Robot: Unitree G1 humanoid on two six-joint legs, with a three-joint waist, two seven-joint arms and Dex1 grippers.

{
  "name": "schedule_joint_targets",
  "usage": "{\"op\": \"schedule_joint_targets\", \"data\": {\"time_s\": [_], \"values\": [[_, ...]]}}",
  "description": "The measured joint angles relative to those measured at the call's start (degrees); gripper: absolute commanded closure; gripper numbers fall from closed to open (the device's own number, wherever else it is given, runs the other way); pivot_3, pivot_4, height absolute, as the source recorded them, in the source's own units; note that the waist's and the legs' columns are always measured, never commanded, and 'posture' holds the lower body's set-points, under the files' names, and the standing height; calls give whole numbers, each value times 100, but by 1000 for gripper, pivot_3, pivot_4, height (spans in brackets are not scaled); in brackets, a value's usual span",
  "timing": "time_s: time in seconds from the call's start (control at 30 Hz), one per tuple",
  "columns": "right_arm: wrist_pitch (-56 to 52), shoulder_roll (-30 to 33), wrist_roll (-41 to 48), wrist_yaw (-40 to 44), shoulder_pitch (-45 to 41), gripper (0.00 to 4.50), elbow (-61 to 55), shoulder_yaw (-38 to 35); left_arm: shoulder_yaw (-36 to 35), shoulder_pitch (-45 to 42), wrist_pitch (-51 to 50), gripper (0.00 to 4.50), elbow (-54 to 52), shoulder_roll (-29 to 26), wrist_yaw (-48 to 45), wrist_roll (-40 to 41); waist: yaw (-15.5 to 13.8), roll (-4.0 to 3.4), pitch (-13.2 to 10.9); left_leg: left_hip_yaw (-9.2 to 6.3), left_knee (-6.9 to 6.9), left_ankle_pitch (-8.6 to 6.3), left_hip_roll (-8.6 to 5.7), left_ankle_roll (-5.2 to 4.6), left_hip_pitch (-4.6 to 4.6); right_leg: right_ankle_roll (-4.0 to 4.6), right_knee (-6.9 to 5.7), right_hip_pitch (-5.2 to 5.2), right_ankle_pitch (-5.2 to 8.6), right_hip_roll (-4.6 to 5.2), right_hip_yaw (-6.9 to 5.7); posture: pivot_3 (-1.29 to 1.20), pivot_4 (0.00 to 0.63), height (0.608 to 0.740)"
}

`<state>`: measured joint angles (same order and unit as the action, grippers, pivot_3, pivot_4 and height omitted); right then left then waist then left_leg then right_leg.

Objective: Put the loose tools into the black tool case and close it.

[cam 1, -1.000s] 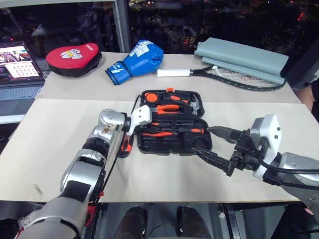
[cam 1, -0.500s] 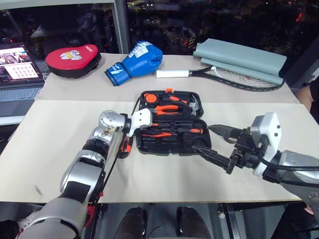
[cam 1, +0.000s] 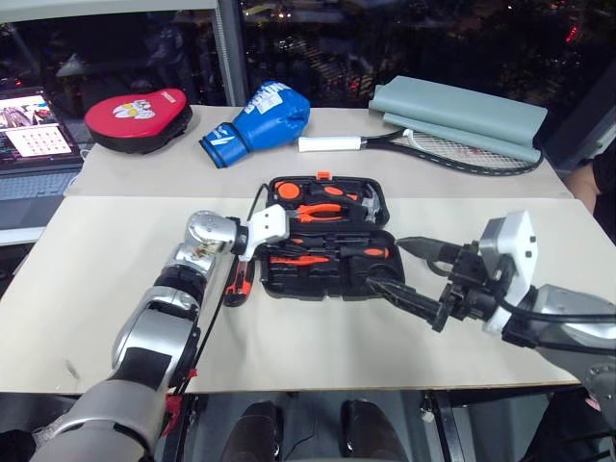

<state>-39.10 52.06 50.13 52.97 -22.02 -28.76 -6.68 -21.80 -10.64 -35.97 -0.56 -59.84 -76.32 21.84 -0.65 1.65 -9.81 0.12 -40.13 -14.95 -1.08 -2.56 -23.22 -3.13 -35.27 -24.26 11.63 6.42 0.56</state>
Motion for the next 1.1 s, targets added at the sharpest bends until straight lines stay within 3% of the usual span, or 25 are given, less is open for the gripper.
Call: {"op": "schedule_joint_targets", "data": {"time_s": [0.1, 0.23, 0.3, 0.37, 0.47, 0.77, 1.1], "values": [[6, -88, -76, 50, -12, 0, 10, 92, 112, -55, -377, 56, -457, -90, 243, 105, -4, 0, 0, 4, 11, 0, -4, 0, -9, 1, 2, 4, -3, 1, 4, 0, 150, 736], [5, -195, -159, 15, 22, 0, -4, 126, 921, -551, -1487, 56, -1258, -286, 669, 266, 4, 1, 0, 7, 27, 2, -6, 4, -13, 1, -2, -2, -3, -9, 8, 0, 150, 736], [-15, -279, -158, -113, 139, 0, -77, 92, 1751, -1473, -2818, 56, -1403, -281, 1156, 277, -13, 5, -3, -5, 23, 7, -12, 9, -12, 1, -10, 4, -2, -19, 1, 0, 150, 736], [-33, -378, -148, -256, 311, 0, -300, 75, 2415, -2499, -4227, 56, -1328, 121, 1727, 232, -17, 7, -4, -1, 16, 10, -14, 9, -8, -2, -21, 8, -1, -25, 8, 0, 150, 736], [-45, -484, -138, -480, 502, 0, -567, 41, 3095, -3372, -5400, 56, -949, 683, 2396, 232, 23, 10, -4, 2, 10, 10, -17, 9, -5, -5, -58, 9, 1, -26, 16, 0, 150, 736], [-121, -708, -32, -1146, 1038, 0, -1085, -100, 4287, -4346, -5633, 56, 287, 1554, 3539, 608, 134, 14, -7, 6, 14, 12, -14, 13, -2, 2, -53, -5, 5, -26, 26, 0, 150, 736], [-133, -803, 66, -1698, 1417, 0, -1354, -278, 4819, -4805, -5492, 56, 1130, 1970, 3880, 437, 68, 7, -2, 8, 11, 18, -16, 17, 31, 3, -59, 22, 6, -24, 32, 0, 150, 736]]}}
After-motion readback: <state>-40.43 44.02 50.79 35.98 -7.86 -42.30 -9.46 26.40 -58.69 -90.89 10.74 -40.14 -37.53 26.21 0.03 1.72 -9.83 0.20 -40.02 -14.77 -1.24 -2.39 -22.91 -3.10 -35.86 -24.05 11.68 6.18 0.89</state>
